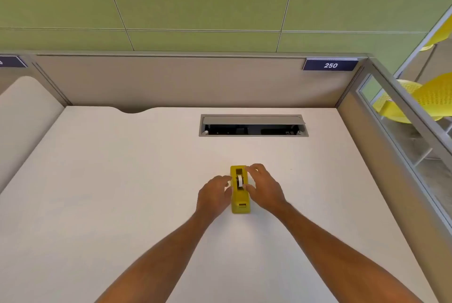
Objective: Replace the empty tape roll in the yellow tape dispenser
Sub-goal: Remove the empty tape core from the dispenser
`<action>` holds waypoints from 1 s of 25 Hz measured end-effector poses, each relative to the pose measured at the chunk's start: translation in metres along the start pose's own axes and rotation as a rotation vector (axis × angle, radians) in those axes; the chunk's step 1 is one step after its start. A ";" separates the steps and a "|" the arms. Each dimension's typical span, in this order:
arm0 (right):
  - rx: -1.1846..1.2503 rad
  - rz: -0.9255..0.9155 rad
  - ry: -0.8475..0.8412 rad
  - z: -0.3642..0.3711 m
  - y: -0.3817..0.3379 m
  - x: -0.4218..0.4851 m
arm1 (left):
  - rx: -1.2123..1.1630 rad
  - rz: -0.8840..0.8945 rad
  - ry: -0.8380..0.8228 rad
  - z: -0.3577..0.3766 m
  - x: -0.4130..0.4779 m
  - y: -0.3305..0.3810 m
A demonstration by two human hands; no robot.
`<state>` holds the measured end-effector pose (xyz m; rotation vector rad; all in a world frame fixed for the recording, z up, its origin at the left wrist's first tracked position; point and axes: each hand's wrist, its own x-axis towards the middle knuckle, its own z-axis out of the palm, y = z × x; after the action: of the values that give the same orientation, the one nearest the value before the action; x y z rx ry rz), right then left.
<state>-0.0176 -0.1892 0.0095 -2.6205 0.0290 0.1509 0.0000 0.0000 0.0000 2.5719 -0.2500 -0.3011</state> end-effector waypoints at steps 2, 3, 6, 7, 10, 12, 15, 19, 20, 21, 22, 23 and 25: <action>0.010 0.001 -0.022 0.001 -0.002 0.003 | -0.025 -0.009 0.011 0.002 0.006 0.003; 0.001 0.002 -0.035 0.003 -0.002 0.004 | -0.014 -0.013 0.007 0.003 0.007 0.005; -0.014 0.009 -0.061 0.007 -0.003 0.008 | -0.005 -0.034 0.006 0.005 0.012 0.011; -0.014 0.011 -0.058 0.008 -0.003 0.009 | -0.009 -0.038 0.012 0.006 0.013 0.011; -0.028 0.022 -0.065 0.010 -0.003 0.011 | -0.015 -0.041 0.018 0.008 0.017 0.011; -0.027 0.026 -0.067 0.011 -0.004 0.014 | -0.009 -0.036 0.019 0.010 0.019 0.010; -0.035 0.030 -0.069 0.013 -0.004 0.018 | 0.001 -0.029 0.014 0.010 0.022 0.008; -0.045 0.035 -0.065 0.014 -0.003 0.020 | 0.024 -0.012 0.024 0.012 0.026 0.005; -0.049 0.036 -0.066 0.014 -0.003 0.021 | 0.028 -0.006 0.026 0.012 0.026 0.004; -0.053 0.035 -0.064 0.014 -0.003 0.021 | 0.031 -0.001 0.029 0.012 0.027 0.004; -0.056 0.036 -0.065 0.013 -0.004 0.023 | 0.033 0.002 0.031 0.012 0.027 0.004; -0.056 0.037 -0.068 0.013 -0.004 0.024 | 0.036 0.004 0.034 0.012 0.028 0.003; -0.058 0.042 -0.074 0.012 -0.006 0.026 | 0.043 0.009 0.034 0.012 0.029 0.003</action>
<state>0.0070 -0.1779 -0.0012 -2.6708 0.0549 0.2675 0.0239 -0.0147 -0.0133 2.6147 -0.2584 -0.2515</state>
